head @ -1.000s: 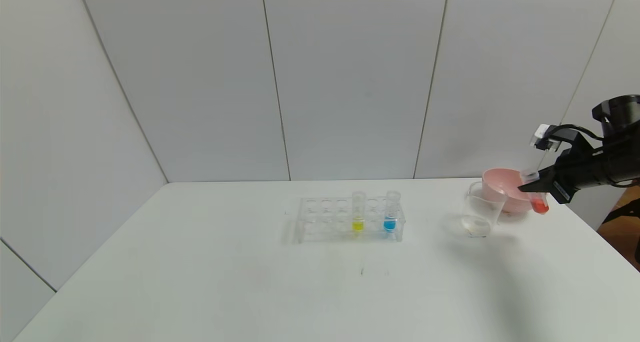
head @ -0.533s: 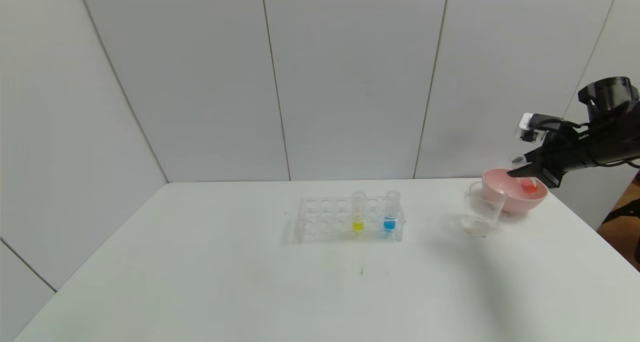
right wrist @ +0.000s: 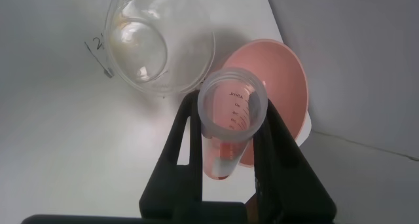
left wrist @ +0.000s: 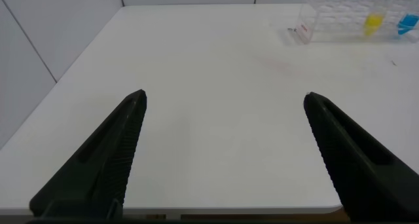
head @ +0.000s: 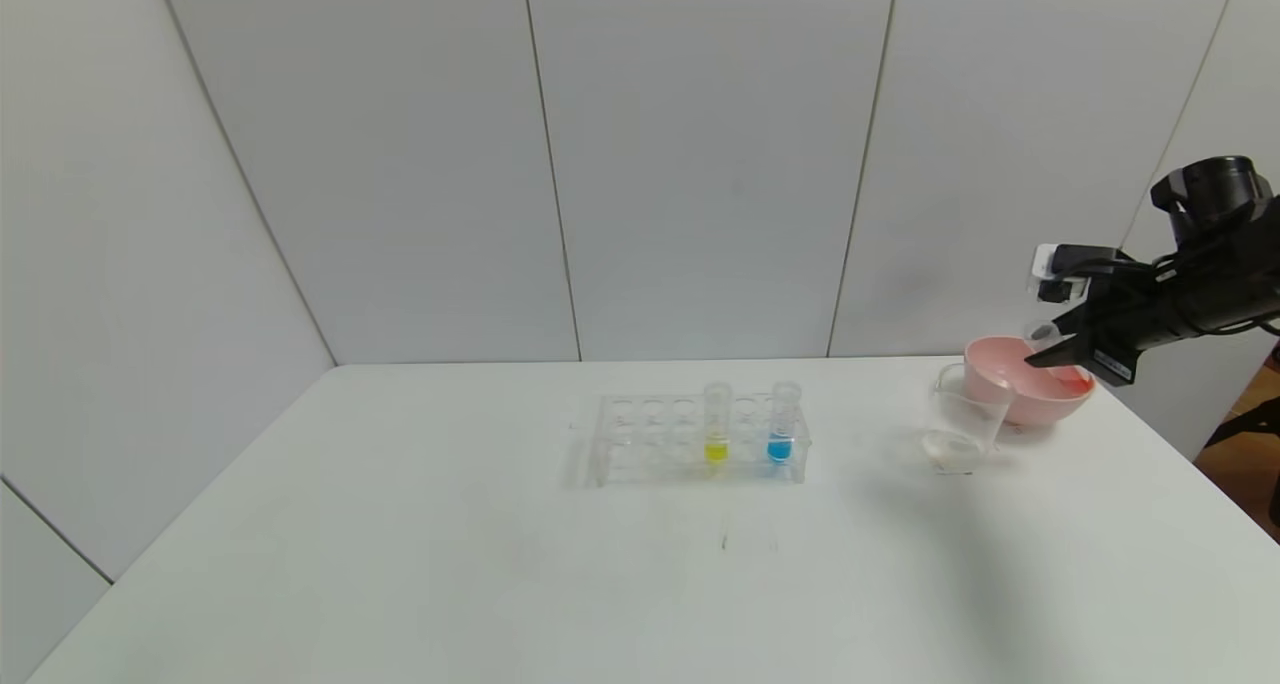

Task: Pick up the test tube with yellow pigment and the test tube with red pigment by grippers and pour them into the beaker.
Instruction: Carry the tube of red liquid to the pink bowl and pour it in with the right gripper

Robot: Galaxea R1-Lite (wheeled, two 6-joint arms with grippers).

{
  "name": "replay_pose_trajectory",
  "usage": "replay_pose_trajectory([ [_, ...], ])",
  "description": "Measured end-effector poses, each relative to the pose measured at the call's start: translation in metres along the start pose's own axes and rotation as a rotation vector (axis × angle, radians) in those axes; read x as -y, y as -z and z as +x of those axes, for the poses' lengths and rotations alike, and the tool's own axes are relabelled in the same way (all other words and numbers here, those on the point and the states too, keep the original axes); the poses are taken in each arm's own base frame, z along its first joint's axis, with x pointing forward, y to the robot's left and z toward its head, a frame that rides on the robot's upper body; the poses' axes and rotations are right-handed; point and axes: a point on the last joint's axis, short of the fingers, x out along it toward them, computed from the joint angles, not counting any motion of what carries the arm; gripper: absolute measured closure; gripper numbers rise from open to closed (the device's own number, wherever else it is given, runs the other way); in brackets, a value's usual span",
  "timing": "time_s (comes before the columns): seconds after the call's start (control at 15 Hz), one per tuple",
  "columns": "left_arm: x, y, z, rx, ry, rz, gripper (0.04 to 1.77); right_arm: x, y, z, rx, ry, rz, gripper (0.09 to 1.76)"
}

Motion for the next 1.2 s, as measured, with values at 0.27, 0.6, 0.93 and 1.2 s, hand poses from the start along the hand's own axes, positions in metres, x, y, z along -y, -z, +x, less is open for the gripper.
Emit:
replay_pose_trajectory([
  [0.27,0.0000,0.0000,0.0000,0.000,0.000,0.000,0.09,0.0001,-0.0026,0.0006,0.007,0.008,-0.015,1.34],
  [0.6,0.0000,0.0000,0.0000,0.000,0.000,0.000,0.09,0.0004,-0.0013,0.0000,0.005,0.007,-0.055,1.34],
  [0.93,0.0000,0.0000,0.0000,0.000,0.000,0.000,0.09,0.0020,-0.0029,-0.0017,0.008,0.015,-0.094,1.34],
  [1.2,0.0000,0.0000,0.0000,0.000,0.000,0.000,0.09,0.0084,-0.0064,-0.0030,0.014,0.036,-0.126,1.34],
])
